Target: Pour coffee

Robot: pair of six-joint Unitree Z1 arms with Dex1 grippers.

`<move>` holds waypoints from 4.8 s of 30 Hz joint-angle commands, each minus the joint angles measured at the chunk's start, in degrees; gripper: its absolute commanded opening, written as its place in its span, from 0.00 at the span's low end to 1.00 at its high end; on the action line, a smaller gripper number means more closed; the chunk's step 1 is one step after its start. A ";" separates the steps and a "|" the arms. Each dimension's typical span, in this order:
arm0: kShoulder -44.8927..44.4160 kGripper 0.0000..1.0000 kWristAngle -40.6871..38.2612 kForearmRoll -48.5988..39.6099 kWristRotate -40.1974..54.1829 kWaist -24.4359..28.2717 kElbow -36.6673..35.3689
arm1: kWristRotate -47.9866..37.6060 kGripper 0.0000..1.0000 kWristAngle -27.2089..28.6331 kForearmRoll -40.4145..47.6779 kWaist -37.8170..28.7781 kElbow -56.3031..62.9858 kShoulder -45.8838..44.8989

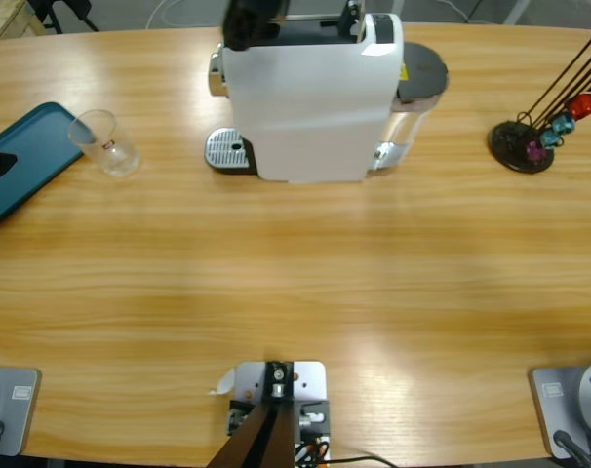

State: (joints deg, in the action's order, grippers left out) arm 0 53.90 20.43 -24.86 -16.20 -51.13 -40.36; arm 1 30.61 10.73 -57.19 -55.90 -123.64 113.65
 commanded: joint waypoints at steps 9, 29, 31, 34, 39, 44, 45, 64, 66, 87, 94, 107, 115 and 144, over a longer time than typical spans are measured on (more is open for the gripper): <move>0.95 0.94 -1.06 1.05 0.65 -0.29 2.41 | -16.11 0.89 14.04 -9.15 -8.19 12.30 -22.02; 0.33 0.93 -1.27 1.03 0.65 -0.29 2.48 | -19.45 0.00 42.87 31.65 -3.94 40.20 -27.08; 0.30 0.93 -1.23 1.03 0.65 -0.29 2.49 | -20.17 0.00 50.13 36.89 -6.79 44.74 -24.99; 0.17 0.93 -1.27 1.05 0.65 -0.29 2.56 | -20.77 0.00 54.43 38.91 -10.30 44.91 -20.14; 0.24 0.93 -1.25 1.05 0.65 -0.29 2.56 | -20.77 0.00 55.54 41.81 -11.97 43.73 -15.59; 0.26 0.93 -1.18 1.05 0.65 -0.27 2.56 | -20.57 0.00 55.67 41.90 -12.31 42.35 -13.56; 0.31 0.93 -1.18 1.05 0.65 -0.29 2.56 | -20.38 0.00 55.72 41.90 -12.31 41.92 -13.23; 0.24 0.92 -1.27 1.05 0.65 -0.29 2.60 | -11.10 0.00 56.32 51.02 -8.97 39.50 -8.27; 0.21 0.92 -1.23 1.05 0.65 -0.27 2.56 | -10.57 0.00 56.28 51.04 -8.97 38.39 -6.81; 0.07 0.92 -1.18 1.05 0.65 -0.27 2.65 | -14.98 0.00 56.25 50.72 -14.33 33.73 1.64; 0.12 0.92 -1.18 1.05 0.65 -0.29 2.65 | -15.76 0.00 55.89 49.88 -14.33 33.91 0.64; 0.51 0.92 -1.20 1.05 0.65 -0.26 2.60 | -27.80 0.00 48.42 41.58 -14.24 33.63 3.38; 0.60 0.92 -1.27 1.05 0.65 -0.27 2.65 | -28.27 0.00 45.87 41.05 -11.74 32.27 4.38; 0.33 0.92 -1.27 1.01 0.65 -0.29 2.65 | -38.17 0.00 39.49 40.49 -9.93 30.30 11.33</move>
State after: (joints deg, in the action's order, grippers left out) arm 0 53.90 19.68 -24.21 -16.20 -51.14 -39.83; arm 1 -5.52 52.92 -15.69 -65.23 -95.97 117.62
